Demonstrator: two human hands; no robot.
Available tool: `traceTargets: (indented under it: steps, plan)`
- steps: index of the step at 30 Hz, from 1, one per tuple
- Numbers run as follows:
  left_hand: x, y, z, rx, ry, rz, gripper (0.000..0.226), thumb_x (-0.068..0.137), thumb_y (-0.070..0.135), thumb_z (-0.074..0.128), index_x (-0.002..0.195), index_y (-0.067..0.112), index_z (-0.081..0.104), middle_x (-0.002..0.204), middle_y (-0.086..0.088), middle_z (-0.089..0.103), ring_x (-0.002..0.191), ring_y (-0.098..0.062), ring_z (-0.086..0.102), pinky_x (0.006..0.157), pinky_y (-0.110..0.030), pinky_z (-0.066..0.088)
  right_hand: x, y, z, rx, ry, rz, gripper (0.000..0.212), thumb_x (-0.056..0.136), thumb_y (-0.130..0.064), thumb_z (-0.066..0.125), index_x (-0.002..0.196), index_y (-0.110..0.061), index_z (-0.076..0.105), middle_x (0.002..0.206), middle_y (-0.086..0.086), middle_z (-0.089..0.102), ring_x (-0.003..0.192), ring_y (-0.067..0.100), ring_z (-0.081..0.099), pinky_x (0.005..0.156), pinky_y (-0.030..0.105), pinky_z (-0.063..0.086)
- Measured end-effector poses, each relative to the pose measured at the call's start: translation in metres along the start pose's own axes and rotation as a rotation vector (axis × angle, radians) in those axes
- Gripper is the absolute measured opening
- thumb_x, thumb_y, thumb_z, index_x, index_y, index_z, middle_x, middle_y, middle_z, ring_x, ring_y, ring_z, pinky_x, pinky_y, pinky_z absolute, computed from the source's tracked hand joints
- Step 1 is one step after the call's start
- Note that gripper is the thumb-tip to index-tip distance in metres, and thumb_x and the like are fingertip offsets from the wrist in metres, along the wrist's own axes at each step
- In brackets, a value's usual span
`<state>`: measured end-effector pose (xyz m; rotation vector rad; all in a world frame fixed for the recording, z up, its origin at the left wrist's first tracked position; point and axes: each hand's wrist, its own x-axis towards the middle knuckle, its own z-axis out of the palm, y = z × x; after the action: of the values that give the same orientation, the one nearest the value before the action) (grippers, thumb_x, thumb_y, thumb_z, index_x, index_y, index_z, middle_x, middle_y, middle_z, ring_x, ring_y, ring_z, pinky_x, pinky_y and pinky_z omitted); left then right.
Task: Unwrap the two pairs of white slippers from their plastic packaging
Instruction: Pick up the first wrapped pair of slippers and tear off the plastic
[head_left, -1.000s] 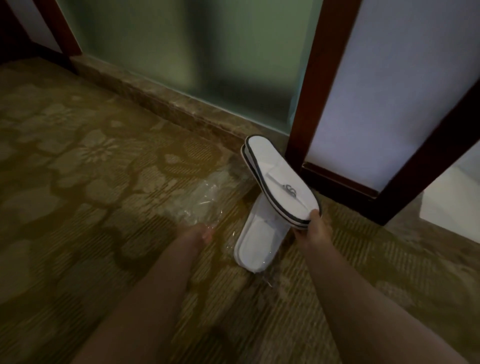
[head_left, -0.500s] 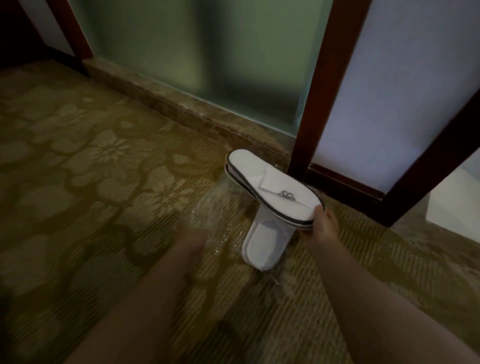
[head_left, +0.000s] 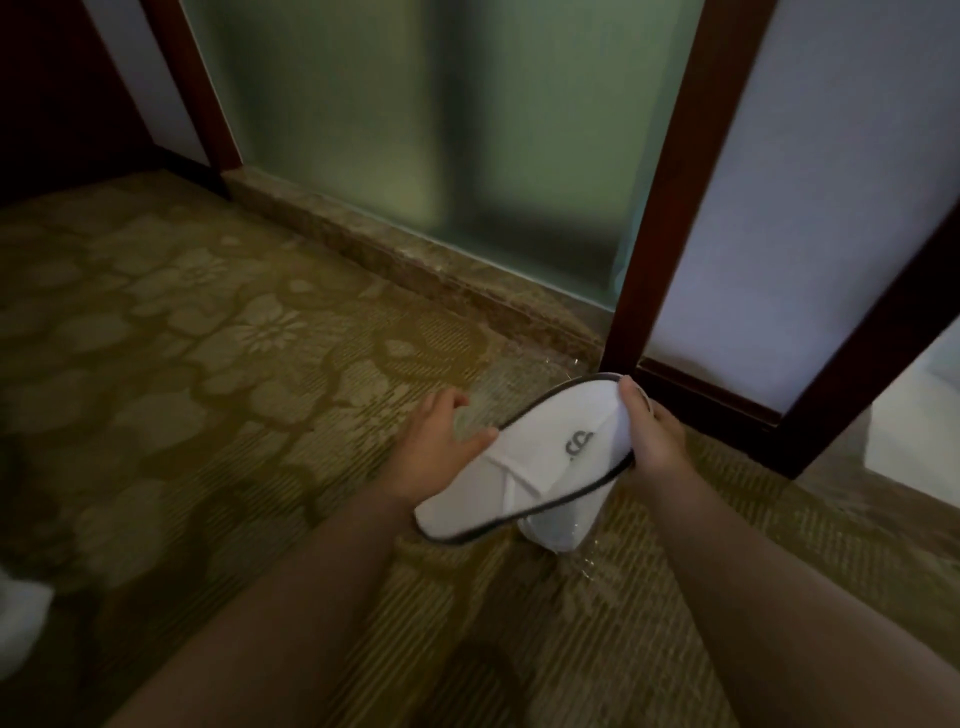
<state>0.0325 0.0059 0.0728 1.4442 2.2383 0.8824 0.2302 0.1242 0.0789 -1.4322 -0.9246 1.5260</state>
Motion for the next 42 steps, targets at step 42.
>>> traceTargets:
  steps: [42]
  plan:
    - [-0.070, -0.157, -0.148, -0.301, 0.231, -0.487, 0.037, 0.091, 0.029, 0.056, 0.092, -0.006, 0.066, 0.079, -0.014, 0.050, 0.075, -0.020, 0.044, 0.053, -0.026, 0.031, -0.084, 0.066, 0.162, -0.513, -0.969, 0.272, 0.013, 0.090, -0.008, 0.058, 0.101, -0.015, 0.057, 0.108, 0.009, 0.063, 0.090, 0.020, 0.065, 0.060, 0.028, 0.060]
